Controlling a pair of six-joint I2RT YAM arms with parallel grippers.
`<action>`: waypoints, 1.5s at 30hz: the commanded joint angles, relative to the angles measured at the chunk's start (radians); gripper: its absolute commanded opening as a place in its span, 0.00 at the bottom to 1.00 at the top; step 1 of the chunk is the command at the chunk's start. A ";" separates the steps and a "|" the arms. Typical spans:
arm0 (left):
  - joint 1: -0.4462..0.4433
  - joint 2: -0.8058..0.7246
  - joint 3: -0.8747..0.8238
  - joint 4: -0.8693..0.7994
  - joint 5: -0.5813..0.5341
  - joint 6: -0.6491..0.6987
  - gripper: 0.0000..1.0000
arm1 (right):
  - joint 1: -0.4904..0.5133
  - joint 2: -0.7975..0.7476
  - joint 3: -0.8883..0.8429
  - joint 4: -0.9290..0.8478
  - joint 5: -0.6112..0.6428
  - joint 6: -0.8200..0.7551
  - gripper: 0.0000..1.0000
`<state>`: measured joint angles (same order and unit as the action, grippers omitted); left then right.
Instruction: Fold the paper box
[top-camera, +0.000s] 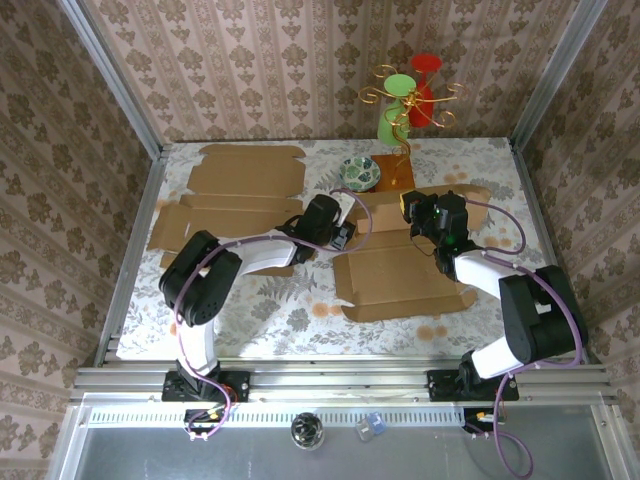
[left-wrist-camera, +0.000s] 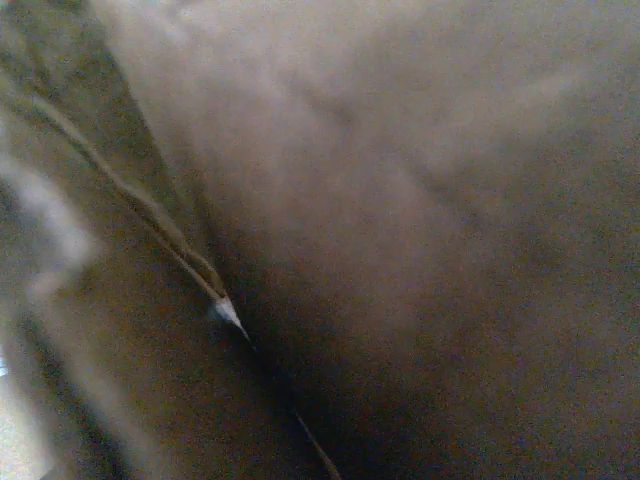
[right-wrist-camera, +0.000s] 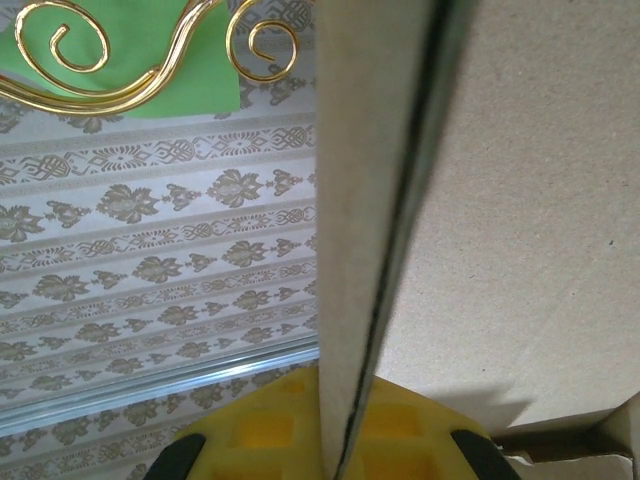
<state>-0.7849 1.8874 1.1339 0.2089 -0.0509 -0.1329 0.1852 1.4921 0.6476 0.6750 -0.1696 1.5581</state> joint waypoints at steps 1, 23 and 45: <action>-0.010 0.036 0.036 -0.025 -0.087 -0.022 0.31 | 0.019 -0.003 -0.038 -0.090 -0.025 0.007 0.00; -0.079 0.081 0.080 -0.061 -0.302 -0.165 0.18 | 0.090 -0.003 -0.092 -0.028 0.056 0.073 0.00; -0.090 0.028 0.112 -0.127 -0.451 -0.211 0.00 | 0.039 -0.229 -0.005 -0.371 0.071 0.038 0.52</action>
<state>-0.8845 1.9537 1.2381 0.1005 -0.4683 -0.3664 0.2501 1.3216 0.5995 0.4541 -0.0723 1.6356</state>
